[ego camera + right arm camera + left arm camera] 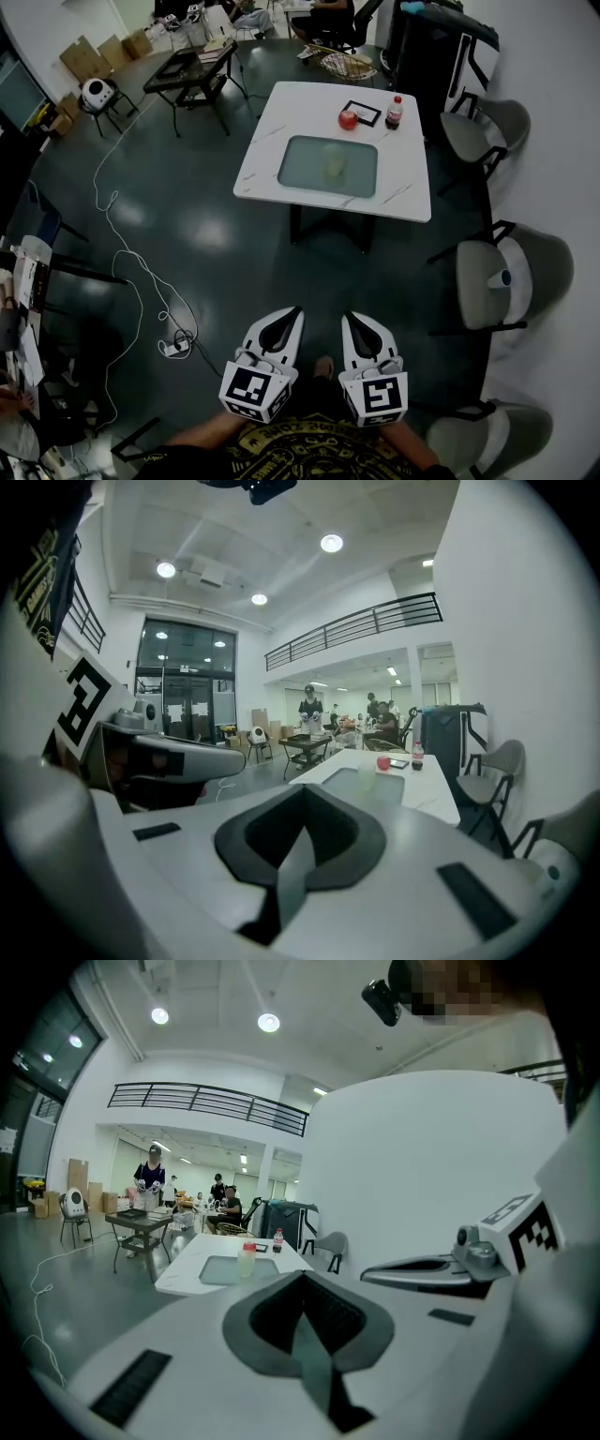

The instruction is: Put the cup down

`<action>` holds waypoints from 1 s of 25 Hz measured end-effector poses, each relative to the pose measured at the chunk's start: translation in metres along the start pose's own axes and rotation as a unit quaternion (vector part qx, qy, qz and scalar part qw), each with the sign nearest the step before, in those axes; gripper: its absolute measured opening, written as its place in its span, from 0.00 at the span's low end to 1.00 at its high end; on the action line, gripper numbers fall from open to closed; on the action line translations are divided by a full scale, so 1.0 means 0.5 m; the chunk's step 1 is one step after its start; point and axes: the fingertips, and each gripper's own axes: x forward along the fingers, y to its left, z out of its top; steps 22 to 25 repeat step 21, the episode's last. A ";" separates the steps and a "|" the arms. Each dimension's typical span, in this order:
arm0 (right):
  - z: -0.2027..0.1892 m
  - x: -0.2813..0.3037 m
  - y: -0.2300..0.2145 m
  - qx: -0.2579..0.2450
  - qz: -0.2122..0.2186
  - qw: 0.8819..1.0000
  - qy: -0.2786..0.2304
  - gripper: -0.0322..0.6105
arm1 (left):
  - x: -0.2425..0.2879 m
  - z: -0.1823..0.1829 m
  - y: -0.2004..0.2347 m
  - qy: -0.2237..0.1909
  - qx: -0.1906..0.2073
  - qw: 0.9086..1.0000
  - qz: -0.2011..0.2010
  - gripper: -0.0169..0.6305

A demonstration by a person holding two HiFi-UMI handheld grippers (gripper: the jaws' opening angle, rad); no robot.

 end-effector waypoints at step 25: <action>0.000 0.057 0.069 -0.010 -0.034 0.999 0.015 0.06 | -0.034 0.009 0.095 -0.009 -0.010 1.000 -0.028 0.04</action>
